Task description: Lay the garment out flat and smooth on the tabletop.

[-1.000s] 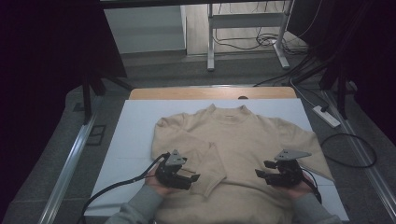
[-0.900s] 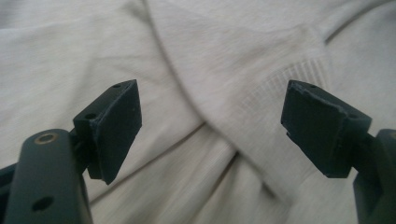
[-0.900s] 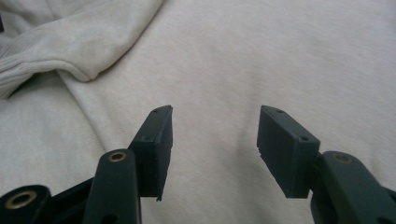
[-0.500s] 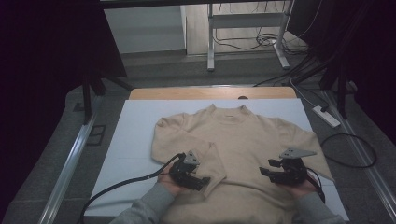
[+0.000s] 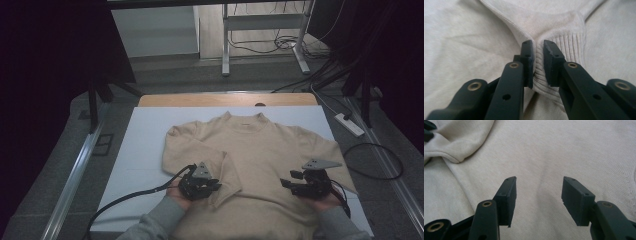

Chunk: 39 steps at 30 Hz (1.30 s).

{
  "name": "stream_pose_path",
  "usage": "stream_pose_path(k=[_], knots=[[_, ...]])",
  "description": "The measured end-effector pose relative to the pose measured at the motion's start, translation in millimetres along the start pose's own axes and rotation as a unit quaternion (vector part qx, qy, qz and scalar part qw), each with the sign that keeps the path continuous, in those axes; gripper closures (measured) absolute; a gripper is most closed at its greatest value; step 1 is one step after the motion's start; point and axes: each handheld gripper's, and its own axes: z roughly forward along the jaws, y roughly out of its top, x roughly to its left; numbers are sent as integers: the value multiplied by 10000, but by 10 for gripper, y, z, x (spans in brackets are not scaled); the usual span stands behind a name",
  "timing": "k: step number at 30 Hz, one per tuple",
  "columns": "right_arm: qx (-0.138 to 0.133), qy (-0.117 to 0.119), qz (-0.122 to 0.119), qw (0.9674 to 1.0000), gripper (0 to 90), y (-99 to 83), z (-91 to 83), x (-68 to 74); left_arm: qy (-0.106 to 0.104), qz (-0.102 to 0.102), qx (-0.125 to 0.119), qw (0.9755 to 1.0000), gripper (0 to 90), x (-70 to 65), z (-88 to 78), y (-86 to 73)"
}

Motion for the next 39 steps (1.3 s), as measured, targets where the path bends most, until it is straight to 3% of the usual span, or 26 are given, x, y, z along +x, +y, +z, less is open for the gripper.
stream_pose_path(k=[5,12,18,21,27,31,36,39], knots=[[-23,-49,36,10000,445,-8,-18,-25,-140,116,-76,9998,791,-31,-19,-10],[0,-76,67,9999,443,-26,-22,-45,-62,190,-308,9993,791,-36,-136,5],[26,-100,116,9999,440,-47,-21,-79,-19,153,-512,9986,790,22,-329,0],[47,-118,147,9998,437,-59,-29,-97,101,168,-614,9979,790,79,-506,-54],[50,-153,183,9997,435,-76,-39,-127,482,-224,-908,9945,791,343,-865,-264],[86,-200,164,9996,434,-83,-35,-136,775,-353,-896,9923,790,508,-1003,-408],[149,-269,172,9994,432,-100,-19,-158,1251,-521,-865,9870,790,667,-1218,-635],[166,-287,192,9993,430,-108,-19,-173,1441,-754,-863,9829,790,763,-1333,-806]])
